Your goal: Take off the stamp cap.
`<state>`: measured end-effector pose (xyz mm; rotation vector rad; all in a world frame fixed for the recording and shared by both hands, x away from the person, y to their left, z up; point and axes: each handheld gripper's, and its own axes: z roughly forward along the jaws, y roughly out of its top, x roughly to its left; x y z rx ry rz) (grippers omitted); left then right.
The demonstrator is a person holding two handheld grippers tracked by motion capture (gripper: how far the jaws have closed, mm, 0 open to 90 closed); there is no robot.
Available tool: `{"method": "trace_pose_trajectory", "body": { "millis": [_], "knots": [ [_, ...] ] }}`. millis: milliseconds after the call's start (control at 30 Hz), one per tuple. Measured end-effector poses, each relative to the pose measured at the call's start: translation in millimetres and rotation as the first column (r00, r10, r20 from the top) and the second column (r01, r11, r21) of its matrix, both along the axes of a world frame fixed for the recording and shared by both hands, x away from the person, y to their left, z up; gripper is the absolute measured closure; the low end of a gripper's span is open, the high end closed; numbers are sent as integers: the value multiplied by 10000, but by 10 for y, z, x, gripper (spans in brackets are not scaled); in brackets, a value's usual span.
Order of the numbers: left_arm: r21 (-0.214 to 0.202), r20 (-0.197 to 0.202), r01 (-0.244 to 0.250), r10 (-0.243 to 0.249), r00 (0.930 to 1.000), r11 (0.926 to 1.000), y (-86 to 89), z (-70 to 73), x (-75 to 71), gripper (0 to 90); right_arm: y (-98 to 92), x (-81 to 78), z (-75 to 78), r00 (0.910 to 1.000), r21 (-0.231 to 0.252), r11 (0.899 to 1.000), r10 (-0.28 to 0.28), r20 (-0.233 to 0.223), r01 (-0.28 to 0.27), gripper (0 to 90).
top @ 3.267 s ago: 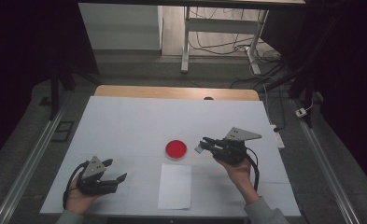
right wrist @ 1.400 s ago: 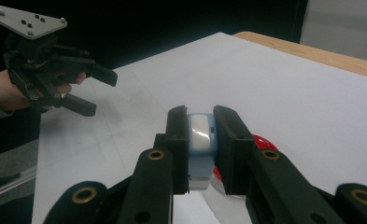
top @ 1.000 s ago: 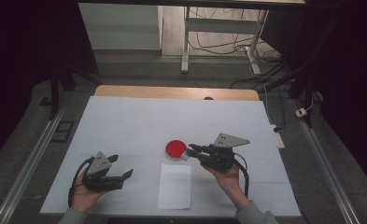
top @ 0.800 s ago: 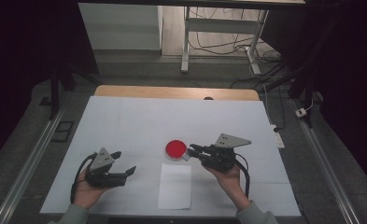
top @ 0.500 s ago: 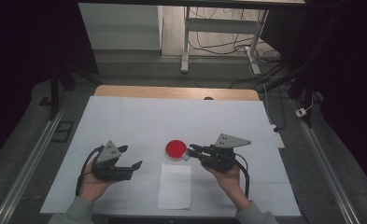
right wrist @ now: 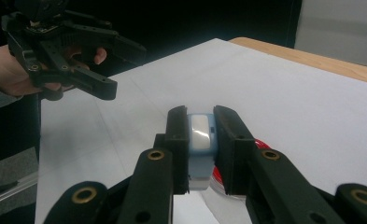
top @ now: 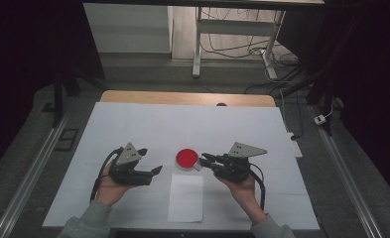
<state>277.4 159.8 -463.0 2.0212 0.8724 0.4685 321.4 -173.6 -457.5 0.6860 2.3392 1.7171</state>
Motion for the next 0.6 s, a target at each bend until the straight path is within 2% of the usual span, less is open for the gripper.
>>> {"method": "trace_pose_trajectory", "body": {
  "millis": [333, 600],
  "knots": [
    [216, -53, 272, -270, 9996, 9994, -155, 9, 66, 222, -7, 2, 0, 10000, 25, 10000, -41, 12, 41, 753],
    [132, -96, 527, -525, 9986, 9985, -243, 4, 84, 222, 13, -2, -9, 10000, -30, 10000, -4, 13, 4, 753]
  ]
}}
